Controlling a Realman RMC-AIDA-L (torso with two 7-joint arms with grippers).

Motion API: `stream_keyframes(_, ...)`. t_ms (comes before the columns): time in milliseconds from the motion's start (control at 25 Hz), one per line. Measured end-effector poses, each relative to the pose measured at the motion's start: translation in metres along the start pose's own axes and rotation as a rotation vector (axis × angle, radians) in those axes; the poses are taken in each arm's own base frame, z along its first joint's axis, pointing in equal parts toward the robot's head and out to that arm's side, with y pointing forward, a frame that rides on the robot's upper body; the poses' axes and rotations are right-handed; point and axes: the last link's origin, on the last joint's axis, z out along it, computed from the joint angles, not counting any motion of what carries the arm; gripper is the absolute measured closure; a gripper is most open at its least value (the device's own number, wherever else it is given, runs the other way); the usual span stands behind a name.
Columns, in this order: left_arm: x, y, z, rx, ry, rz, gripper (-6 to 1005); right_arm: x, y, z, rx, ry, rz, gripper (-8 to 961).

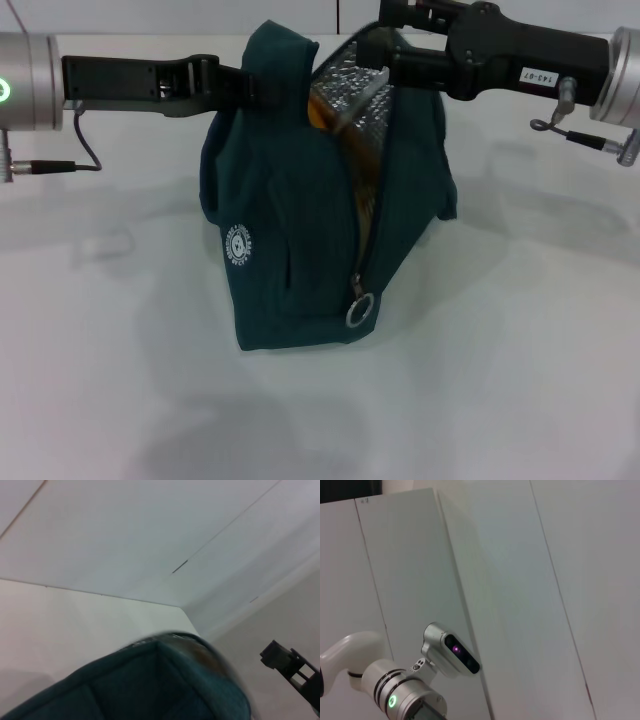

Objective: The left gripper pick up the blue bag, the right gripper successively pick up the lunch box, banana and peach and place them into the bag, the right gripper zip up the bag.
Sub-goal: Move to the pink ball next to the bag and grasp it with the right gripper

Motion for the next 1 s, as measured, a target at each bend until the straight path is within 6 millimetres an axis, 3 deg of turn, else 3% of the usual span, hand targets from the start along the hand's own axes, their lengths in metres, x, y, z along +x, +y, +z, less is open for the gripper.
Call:
stream_keyframes(160, 0.0, 0.0, 0.0, 0.001, 0.001, 0.0, 946, -0.002, 0.0, -0.003, 0.003, -0.013, 0.008, 227)
stream_keyframes(320, -0.002, -0.002, -0.002, 0.004, 0.003, -0.007, 946, -0.005, -0.003, -0.01, 0.023, -0.036, 0.017, 225)
stream_keyframes(680, -0.006, -0.005, -0.005, 0.013, 0.006, -0.01, 946, -0.009, -0.03, -0.052, 0.215, -0.076, 0.032, 229)
stream_keyframes(1000, -0.012, -0.009, -0.009, 0.021, 0.01, -0.012, 945, 0.022, -0.048, -0.077, 0.412, 0.043, 0.012, 234)
